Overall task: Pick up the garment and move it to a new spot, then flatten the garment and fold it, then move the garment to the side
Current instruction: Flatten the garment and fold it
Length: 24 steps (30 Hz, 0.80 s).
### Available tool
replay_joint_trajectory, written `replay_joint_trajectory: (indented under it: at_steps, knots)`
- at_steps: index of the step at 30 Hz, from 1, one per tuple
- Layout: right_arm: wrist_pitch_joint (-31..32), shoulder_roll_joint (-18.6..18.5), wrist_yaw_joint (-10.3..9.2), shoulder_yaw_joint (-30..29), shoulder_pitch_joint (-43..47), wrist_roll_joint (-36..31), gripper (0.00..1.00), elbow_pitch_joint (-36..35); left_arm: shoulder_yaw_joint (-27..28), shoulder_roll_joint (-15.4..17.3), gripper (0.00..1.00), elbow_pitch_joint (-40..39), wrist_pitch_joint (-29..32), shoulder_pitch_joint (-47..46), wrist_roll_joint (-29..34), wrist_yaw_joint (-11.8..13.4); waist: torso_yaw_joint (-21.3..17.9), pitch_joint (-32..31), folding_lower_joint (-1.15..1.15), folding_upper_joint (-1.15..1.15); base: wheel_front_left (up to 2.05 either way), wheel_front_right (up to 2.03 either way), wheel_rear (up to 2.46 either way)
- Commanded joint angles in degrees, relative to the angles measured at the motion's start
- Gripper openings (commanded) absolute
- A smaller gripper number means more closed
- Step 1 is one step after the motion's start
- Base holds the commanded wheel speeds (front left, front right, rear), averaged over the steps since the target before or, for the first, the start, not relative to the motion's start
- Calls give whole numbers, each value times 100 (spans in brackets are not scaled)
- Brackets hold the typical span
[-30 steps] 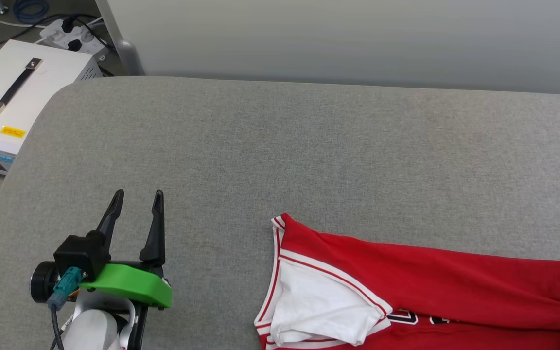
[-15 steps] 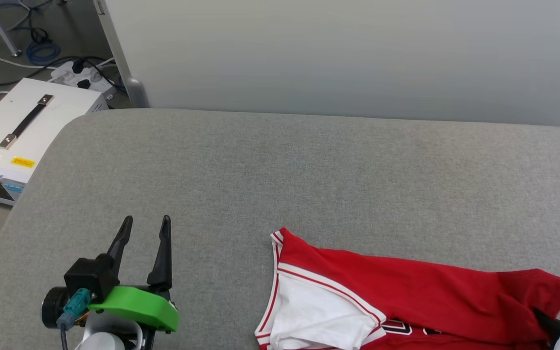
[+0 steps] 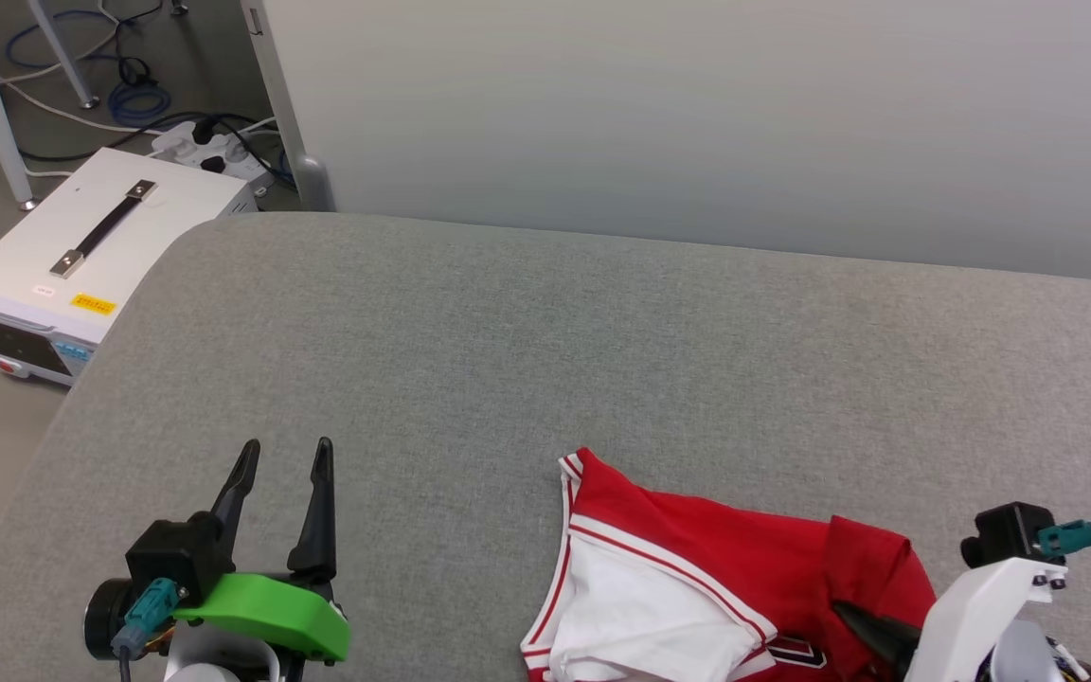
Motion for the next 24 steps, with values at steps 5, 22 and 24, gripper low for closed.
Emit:
replay_joint_trajectory:
  at_steps: [5, 22, 24]
  knots:
    - [-51, 180, -3, 361, -197, 99, 0, -8, 54, -76, 100, 17, -33, 28, 73, -54, 149, 66, 0, 0, 0, 0, 0]
    - [-1898, 192, -3, 1817, -1498, 1179, 0, 1929, 76, -169, 100, 124, -33, -142, 137, -116, 492, 232, 0, 0, 0, 0, 0]
    - [-2065, 192, -3, 1917, -1611, 1195, 0, 2233, 89, -174, 100, 136, -33, -143, 142, -121, 519, 240, 0, 0, 0, 0, 0]
